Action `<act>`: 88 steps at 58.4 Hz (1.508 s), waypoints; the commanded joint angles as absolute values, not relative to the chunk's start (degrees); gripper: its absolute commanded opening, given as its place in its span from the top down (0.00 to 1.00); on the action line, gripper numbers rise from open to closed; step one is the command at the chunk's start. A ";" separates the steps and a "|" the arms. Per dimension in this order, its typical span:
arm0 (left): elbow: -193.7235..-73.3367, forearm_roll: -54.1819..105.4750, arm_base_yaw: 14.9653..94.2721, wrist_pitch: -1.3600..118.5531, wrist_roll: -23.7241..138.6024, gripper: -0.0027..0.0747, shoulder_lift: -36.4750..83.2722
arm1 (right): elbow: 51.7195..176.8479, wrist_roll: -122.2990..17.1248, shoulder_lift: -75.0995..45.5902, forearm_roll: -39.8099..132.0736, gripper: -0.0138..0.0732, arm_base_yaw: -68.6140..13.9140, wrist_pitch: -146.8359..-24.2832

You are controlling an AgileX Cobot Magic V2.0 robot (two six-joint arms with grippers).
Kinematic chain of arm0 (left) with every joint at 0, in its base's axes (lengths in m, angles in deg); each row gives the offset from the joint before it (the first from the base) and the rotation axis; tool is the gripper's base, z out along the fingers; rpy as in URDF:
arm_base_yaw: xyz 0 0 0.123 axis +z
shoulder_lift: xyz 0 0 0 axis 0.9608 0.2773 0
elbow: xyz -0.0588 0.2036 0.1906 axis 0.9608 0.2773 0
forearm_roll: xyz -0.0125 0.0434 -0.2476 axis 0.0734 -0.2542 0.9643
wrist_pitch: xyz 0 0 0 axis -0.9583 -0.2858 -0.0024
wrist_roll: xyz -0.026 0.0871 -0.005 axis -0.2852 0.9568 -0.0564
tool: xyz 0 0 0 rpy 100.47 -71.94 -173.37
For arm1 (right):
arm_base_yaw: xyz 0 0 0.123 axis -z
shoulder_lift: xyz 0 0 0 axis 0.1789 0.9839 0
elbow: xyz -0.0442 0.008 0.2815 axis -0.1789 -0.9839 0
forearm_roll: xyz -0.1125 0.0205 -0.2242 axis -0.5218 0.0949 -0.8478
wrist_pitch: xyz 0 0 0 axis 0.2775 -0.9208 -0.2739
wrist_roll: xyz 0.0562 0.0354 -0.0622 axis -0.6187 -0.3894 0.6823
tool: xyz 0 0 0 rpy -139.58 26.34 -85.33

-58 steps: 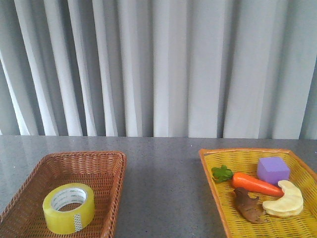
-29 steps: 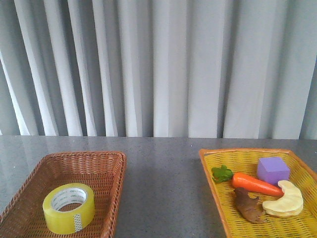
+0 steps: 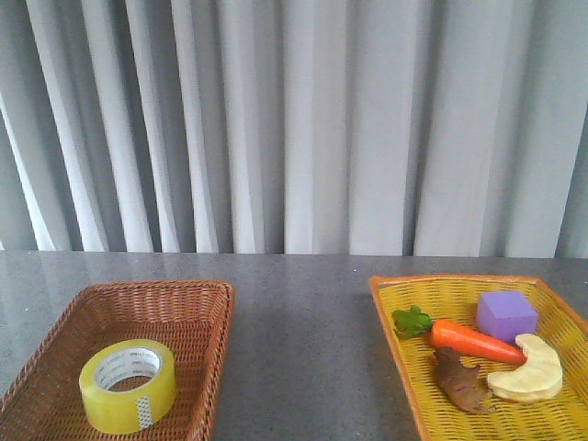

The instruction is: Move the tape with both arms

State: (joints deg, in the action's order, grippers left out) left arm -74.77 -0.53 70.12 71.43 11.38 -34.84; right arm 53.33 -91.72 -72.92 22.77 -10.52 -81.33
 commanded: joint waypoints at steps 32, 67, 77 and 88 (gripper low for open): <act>-75.20 0.30 69.89 75.38 11.26 0.97 -35.71 | 52.05 -77.90 -74.48 28.77 0.84 -10.12 -77.37; -75.20 0.30 69.89 75.38 11.26 0.97 -35.71 | 52.16 -77.66 -74.42 28.53 0.84 -10.12 -75.76; -75.20 0.30 69.89 75.38 11.26 0.97 -35.71 | 52.16 -77.66 -74.42 28.53 0.84 -10.12 -75.76; -75.20 0.30 69.89 75.38 11.26 0.97 -35.71 | 52.16 -77.66 -74.42 28.53 0.84 -10.12 -75.76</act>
State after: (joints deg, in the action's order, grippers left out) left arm -74.77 -0.53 70.12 71.43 11.38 -34.84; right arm 52.35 -78.19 -73.89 28.97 -10.52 -80.52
